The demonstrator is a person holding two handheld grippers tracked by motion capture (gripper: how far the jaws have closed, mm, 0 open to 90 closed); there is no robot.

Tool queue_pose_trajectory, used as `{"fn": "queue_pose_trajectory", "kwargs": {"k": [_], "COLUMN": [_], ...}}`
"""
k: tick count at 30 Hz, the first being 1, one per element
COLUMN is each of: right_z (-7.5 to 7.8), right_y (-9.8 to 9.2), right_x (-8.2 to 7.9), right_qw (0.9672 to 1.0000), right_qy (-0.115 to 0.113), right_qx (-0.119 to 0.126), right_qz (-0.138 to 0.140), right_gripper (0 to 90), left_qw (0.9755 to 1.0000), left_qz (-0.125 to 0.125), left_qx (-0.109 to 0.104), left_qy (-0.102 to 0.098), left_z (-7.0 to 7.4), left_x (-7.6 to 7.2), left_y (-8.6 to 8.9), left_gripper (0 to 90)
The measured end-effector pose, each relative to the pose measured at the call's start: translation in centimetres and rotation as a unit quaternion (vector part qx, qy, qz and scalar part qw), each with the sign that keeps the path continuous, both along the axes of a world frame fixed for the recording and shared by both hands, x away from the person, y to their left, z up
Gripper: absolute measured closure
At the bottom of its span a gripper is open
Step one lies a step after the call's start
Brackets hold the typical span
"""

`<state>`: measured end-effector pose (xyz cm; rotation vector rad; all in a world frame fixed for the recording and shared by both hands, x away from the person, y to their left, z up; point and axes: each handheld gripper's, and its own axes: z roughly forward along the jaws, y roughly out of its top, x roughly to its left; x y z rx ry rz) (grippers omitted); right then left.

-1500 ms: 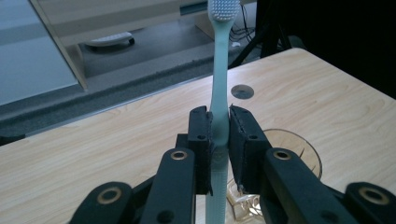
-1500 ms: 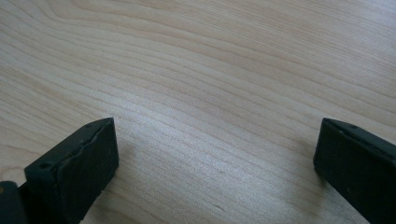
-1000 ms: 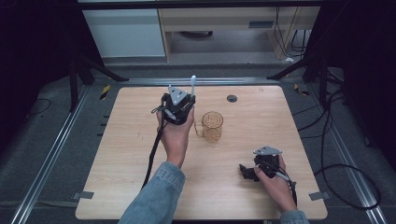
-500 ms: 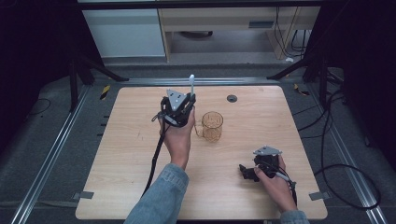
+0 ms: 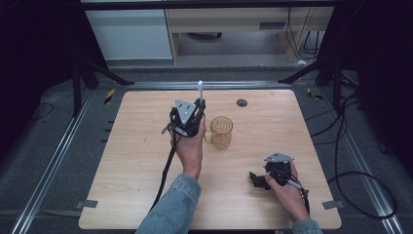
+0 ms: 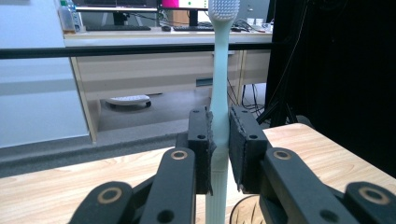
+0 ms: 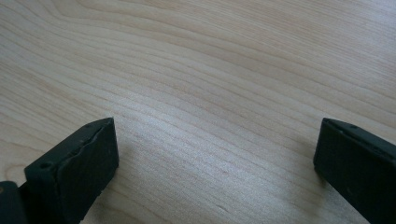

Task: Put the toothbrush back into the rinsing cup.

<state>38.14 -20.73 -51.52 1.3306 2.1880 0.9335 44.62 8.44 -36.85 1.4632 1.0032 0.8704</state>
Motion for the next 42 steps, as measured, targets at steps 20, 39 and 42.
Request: {"fn": "queue_pose_trajectory", "kwargs": {"k": [20,39,42], "right_z": [0.0,0.0,0.0], "right_y": [0.0,0.0,0.0], "right_x": [0.0,0.0,0.0], "right_qw": [1.0000,1.0000,0.9999], "right_qy": [-0.001,0.001,0.001], "right_qx": [-0.001,0.000,0.000], "right_qz": [0.006,0.009,0.010], "right_gripper": [0.3,0.3,0.4], "left_qw": [0.9992,0.9984,0.9983], "left_qz": [-0.013,-0.013,-0.014], "left_qx": [-0.019,-0.030,-0.030], "left_qy": [-0.032,-0.045,-0.048], "left_z": [-0.3,-1.4,-1.7], "left_x": [0.1,0.4,0.3], "left_y": [-0.4,-0.3,-0.3], "left_gripper": [78.7,78.7,78.7]}}
